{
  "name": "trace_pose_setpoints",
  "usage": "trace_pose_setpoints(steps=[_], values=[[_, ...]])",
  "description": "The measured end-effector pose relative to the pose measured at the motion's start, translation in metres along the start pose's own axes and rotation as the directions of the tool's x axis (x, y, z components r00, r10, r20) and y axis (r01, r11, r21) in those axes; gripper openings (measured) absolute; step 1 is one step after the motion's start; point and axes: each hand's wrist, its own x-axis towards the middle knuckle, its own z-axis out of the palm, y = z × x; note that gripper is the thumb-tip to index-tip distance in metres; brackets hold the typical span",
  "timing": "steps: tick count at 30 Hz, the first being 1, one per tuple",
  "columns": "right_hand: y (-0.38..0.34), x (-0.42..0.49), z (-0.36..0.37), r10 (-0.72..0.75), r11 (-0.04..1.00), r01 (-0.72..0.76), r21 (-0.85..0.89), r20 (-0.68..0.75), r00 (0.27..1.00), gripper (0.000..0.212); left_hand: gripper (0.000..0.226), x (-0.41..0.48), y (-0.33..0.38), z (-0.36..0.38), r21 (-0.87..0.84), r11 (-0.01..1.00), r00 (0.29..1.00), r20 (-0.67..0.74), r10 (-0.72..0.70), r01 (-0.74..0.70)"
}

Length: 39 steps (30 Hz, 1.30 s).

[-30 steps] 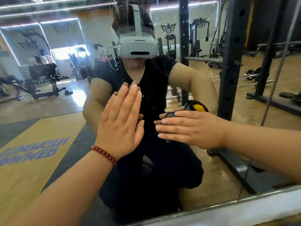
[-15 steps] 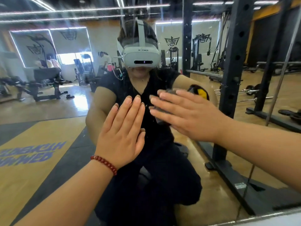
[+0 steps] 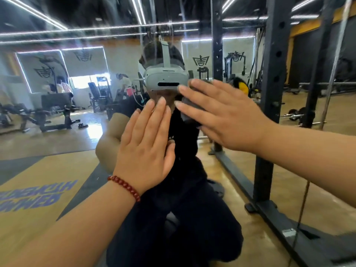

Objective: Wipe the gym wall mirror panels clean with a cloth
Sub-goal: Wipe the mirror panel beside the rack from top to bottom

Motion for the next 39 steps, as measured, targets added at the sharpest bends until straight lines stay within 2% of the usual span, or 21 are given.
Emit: trace_pose_setpoints(steps=[2, 4, 6, 7, 8, 10, 12, 14, 17, 18, 20, 22, 23, 24, 26, 29, 31, 33, 35, 37, 39], values=[[-0.014, -0.014, 0.005, 0.007, 1.000, -0.007, 0.011, -0.007, 1.000, 0.051, 0.065, -0.002, 0.001, 0.002, 0.025, 0.999, 1.000, -0.002, 0.020, -0.020], [-0.026, -0.036, 0.008, -0.195, 0.980, 0.193, 0.036, 0.053, 0.979, 0.051, 0.066, -0.002, 0.001, 0.003, 0.030, 0.999, 1.000, -0.003, 0.016, -0.016], [-0.022, -0.042, 0.008, -0.412, 0.911, 0.405, 0.079, 0.136, 0.901, 0.050, 0.068, -0.001, 0.000, 0.003, 0.036, 0.999, 1.000, 0.007, -0.003, 0.003], [-0.014, -0.035, 0.006, -0.431, 0.902, 0.422, 0.090, 0.141, 0.891, 0.049, 0.069, -0.001, 0.001, 0.003, 0.035, 0.999, 1.000, 0.017, -0.009, 0.008], [-0.005, -0.025, 0.004, -0.374, 0.927, 0.367, 0.080, 0.124, 0.919, 0.048, 0.068, -0.001, 0.001, 0.003, 0.032, 0.999, 1.000, 0.020, -0.012, 0.011], [0.011, -0.003, -0.001, -0.145, 0.989, 0.145, 0.016, 0.068, 0.987, 0.051, 0.067, 0.000, 0.001, 0.003, 0.034, 0.999, 1.000, 0.012, -0.019, 0.018], [0.007, 0.004, -0.003, 0.043, 0.999, -0.043, 0.003, 0.027, 0.999, 0.052, 0.066, -0.001, 0.002, 0.002, 0.044, 0.999, 1.000, 0.007, -0.026, 0.026], [-0.013, -0.010, 0.003, -0.035, 0.999, 0.035, 0.024, 0.027, 0.999, 0.051, 0.067, -0.001, 0.001, 0.003, 0.049, 0.999, 1.000, 0.012, -0.023, 0.023], [-0.017, -0.029, 0.003, -0.348, 0.937, 0.342, 0.063, 0.137, 0.927, 0.049, 0.067, -0.001, 0.002, 0.002, 0.058, 0.998, 0.999, 0.030, -0.015, 0.013], [-0.008, -0.023, 0.000, -0.347, 0.938, 0.344, 0.046, 0.139, 0.928, 0.050, 0.066, -0.002, 0.002, 0.002, 0.061, 0.998, 0.999, 0.029, -0.013, 0.011], [0.014, 0.001, -0.006, -0.135, 0.991, 0.136, -0.003, 0.087, 0.987, 0.051, 0.064, 0.001, 0.002, 0.000, 0.061, 0.998, 1.000, 0.016, -0.017, 0.016], [0.023, 0.019, -0.011, 0.103, 0.995, -0.102, -0.020, 0.028, 0.994, 0.055, 0.064, 0.003, 0.002, -0.003, 0.028, 0.999, 0.999, -0.012, -0.037, 0.037], [0.018, 0.020, -0.011, 0.153, 0.988, -0.153, -0.012, 0.006, 0.988, 0.055, 0.063, 0.005, 0.001, -0.005, 0.000, 0.999, 0.998, -0.025, -0.050, 0.050], [0.010, 0.016, -0.009, 0.136, 0.991, -0.136, -0.008, -0.006, 0.991, 0.054, 0.062, 0.008, 0.000, -0.007, -0.020, 0.998, 0.998, -0.038, -0.057, 0.056], [-0.003, -0.007, -0.001, -0.043, 0.999, 0.043, 0.001, 0.019, 0.999, 0.049, 0.061, 0.019, -0.006, -0.013, -0.023, 0.998, 0.997, -0.052, -0.061, 0.060], [-0.001, -0.024, -0.003, -0.318, 0.948, 0.314, 0.054, 0.127, 0.939, 0.047, 0.063, 0.034, -0.019, -0.017, 0.000, 0.998, 0.996, -0.055, -0.066, 0.066], [0.018, -0.006, -0.006, -0.274, 0.962, 0.273, 0.024, 0.124, 0.954, 0.048, 0.065, 0.041, -0.025, -0.016, 0.023, 0.998, 0.998, -0.027, -0.063, 0.064], [0.035, 0.020, -0.013, -0.047, 0.999, 0.048, -0.025, 0.048, 0.998, 0.051, 0.067, 0.042, -0.028, -0.013, 0.058, 0.997, 0.999, 0.010, -0.048, 0.047], [0.033, 0.038, -0.014, 0.142, 0.990, -0.143, -0.004, -0.038, 0.989, 0.057, 0.068, 0.040, -0.029, -0.009, 0.084, 0.996, 0.999, 0.018, -0.045, 0.044], [0.011, 0.033, -0.006, 0.077, 0.997, -0.076, 0.019, -0.032, 0.997, 0.056, 0.069, 0.037, -0.028, -0.008, 0.072, 0.996, 0.998, 0.028, -0.057, 0.054], [0.002, 0.020, -0.003, -0.158, 0.987, 0.157, 0.036, 0.028, 0.987, 0.049, 0.071, 0.037, -0.028, -0.009, 0.065, 0.996, 0.997, 0.037, -0.065, 0.063]])
